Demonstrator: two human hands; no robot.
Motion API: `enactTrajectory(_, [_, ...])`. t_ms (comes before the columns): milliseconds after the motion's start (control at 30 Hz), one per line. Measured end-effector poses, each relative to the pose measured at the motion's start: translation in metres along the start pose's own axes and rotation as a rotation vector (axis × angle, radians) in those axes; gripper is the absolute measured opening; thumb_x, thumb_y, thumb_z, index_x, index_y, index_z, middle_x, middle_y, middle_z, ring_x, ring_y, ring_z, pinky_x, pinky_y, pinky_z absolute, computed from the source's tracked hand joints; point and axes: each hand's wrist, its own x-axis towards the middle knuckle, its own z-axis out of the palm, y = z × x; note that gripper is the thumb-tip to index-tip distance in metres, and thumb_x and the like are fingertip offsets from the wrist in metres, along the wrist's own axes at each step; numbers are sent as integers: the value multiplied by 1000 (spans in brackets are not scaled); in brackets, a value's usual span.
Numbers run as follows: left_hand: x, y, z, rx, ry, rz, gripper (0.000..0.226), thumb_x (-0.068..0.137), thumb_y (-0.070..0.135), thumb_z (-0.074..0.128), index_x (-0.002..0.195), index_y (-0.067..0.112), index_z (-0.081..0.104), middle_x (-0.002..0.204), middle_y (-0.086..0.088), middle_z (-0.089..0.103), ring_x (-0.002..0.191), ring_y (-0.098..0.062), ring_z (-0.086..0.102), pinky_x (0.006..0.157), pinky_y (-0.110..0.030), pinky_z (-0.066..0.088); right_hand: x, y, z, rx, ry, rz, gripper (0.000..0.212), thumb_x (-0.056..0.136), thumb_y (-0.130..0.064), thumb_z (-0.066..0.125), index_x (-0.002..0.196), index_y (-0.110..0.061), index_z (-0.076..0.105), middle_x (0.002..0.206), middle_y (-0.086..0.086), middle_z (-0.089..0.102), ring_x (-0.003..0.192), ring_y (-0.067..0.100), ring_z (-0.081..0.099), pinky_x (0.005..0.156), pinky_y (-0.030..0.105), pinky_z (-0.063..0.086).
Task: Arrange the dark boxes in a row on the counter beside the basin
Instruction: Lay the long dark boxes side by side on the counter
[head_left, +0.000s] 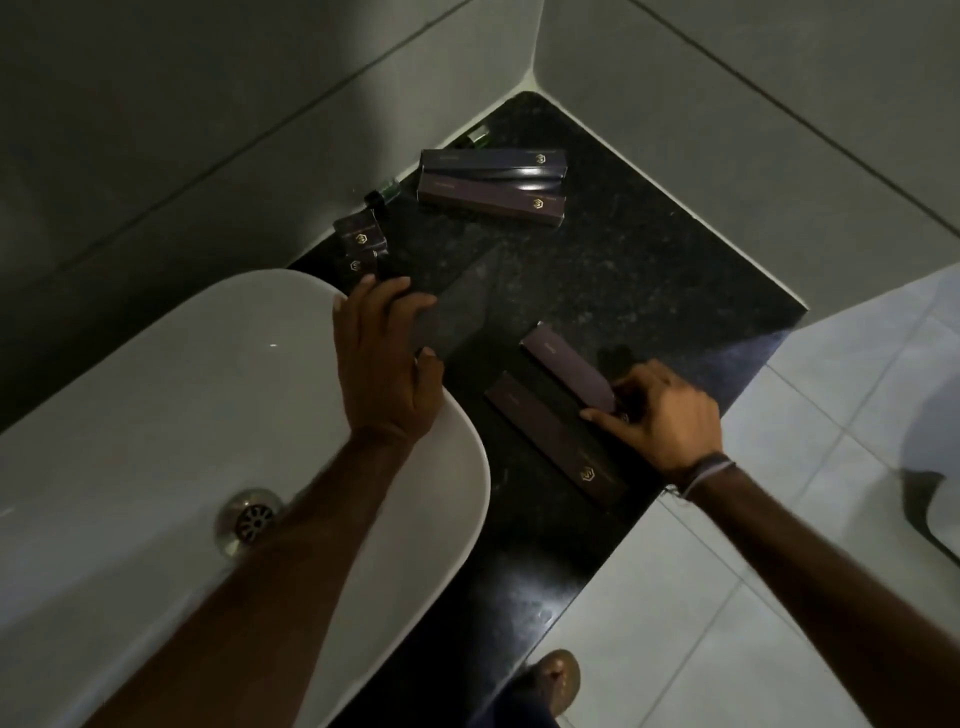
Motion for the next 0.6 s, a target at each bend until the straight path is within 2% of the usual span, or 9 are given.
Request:
enactTrajectory(100, [-1,-3,1,11,12,22,49,83,30,44,126,12,60,140,-11,55,142,-36,39,112,-62,31,-18,-1,7,29,35,27,53,77,-78,56,100,-31,60,97,-10,55,74,7,57,55,27,54])
enactTrajectory(200, [-1,-4,2,28,10,18,48,84,30,43,126,13,60,141,-10,55,143,-35,38,115,-62,29,-24,0,8,57,58,35,53,77,-77,59,99,-29,62,95,-9,56,72,8,58,54,24,51])
enactTrajectory(333, [-1,-3,2,40,13,20,48,87,32,41,125,12,61,140,-11,56,142,-36,39,117,-61,26,-25,0,8,56,61,32,52,77,-74,62,101,-27,62,96,-8,57,73,9,58,55,25,52])
enactTrajectory(500, [-2,0,0,40,19,15,48,86,31,42,124,11,62,140,-11,56,143,-34,38,124,-54,18,-22,1,7,46,46,27,55,78,-75,60,104,-27,63,97,-7,57,75,9,58,57,27,54])
enactTrajectory(600, [0,1,-1,30,24,11,50,85,31,41,124,8,63,139,-13,56,143,-35,39,123,-54,20,-21,1,7,44,28,19,56,78,-75,59,105,-26,63,99,-7,58,76,10,59,58,27,54])
